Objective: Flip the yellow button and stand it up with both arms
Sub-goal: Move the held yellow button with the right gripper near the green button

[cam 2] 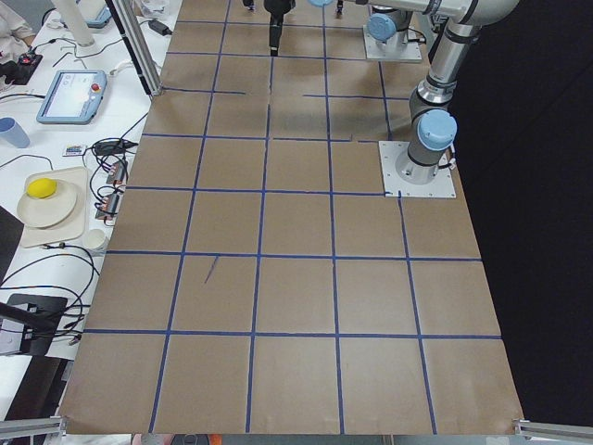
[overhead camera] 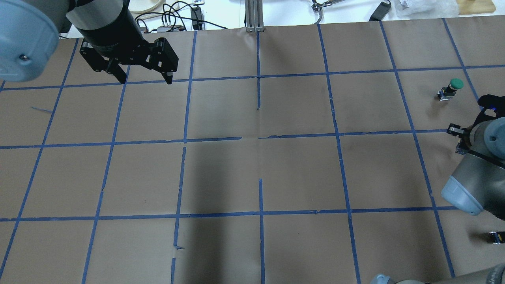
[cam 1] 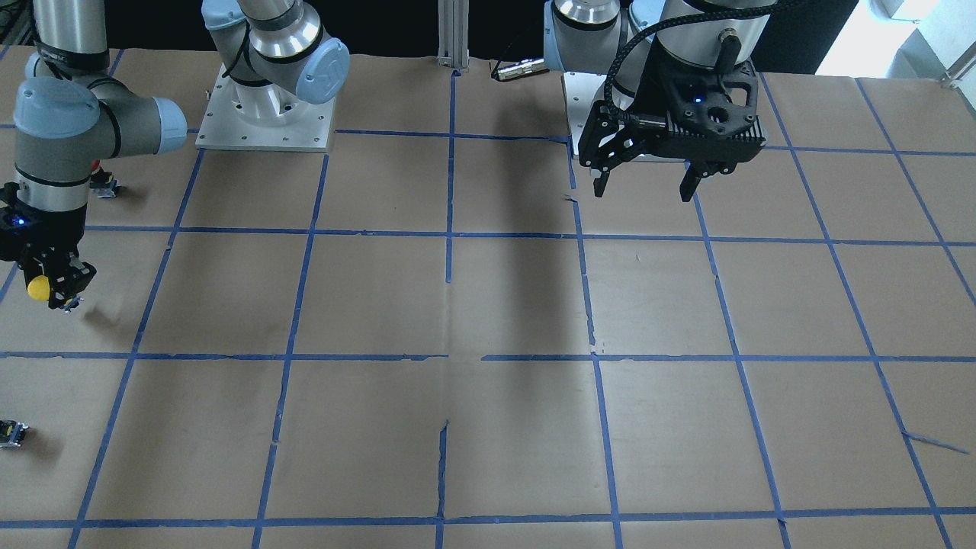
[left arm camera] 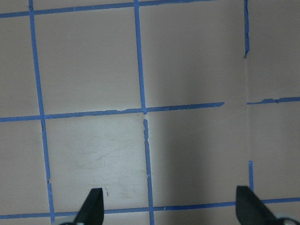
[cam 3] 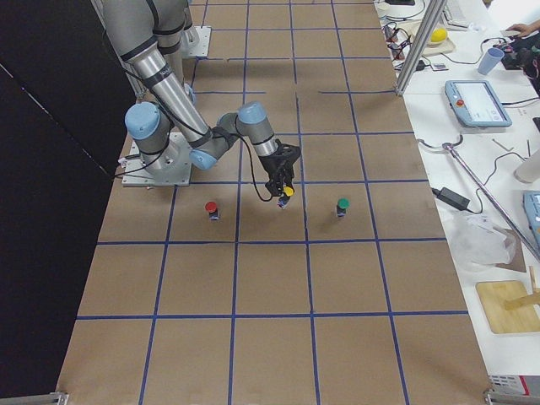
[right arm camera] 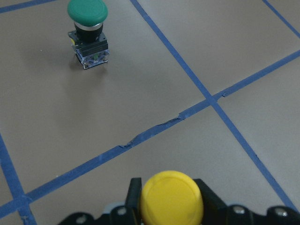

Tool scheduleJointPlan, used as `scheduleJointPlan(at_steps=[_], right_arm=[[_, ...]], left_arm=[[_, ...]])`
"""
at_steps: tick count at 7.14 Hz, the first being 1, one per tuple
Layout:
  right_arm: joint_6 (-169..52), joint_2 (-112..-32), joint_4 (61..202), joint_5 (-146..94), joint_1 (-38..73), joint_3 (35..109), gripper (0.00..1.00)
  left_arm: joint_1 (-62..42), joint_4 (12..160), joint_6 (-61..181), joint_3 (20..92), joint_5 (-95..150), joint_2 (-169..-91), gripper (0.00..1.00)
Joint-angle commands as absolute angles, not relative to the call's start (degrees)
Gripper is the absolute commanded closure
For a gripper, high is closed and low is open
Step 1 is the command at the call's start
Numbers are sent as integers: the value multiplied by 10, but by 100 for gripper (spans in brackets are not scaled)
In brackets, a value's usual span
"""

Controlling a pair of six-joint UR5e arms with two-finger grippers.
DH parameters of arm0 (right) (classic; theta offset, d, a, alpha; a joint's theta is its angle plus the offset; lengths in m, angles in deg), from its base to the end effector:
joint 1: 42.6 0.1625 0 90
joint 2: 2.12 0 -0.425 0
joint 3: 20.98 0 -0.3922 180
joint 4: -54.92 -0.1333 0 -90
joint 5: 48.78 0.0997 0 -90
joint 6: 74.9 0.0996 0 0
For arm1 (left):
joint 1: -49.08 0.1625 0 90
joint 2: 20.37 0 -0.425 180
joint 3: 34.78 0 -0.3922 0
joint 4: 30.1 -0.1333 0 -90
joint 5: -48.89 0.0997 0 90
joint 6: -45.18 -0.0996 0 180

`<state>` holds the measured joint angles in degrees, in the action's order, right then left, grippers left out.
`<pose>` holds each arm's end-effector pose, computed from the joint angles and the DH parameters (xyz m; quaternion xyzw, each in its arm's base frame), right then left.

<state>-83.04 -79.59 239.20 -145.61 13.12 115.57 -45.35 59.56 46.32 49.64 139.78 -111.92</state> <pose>-0.1431 -0.4255 0.2176 -0.2327 -0.9228 0.2608 0.1621 -0.1707 -0.4980 0.5232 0.0284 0.9988 -0.0385 0.0059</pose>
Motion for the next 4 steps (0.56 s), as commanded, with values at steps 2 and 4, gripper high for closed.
scheduleJointPlan(at_steps=[2, 4], right_arm=[[-825, -773, 2411, -1452, 130, 1156, 80], [-826, -769, 2420, -1453, 130, 1155, 76]], left_arm=[[-450, 595, 463, 500, 1394, -1124, 0], [-449, 594, 464, 497, 1394, -1124, 0]])
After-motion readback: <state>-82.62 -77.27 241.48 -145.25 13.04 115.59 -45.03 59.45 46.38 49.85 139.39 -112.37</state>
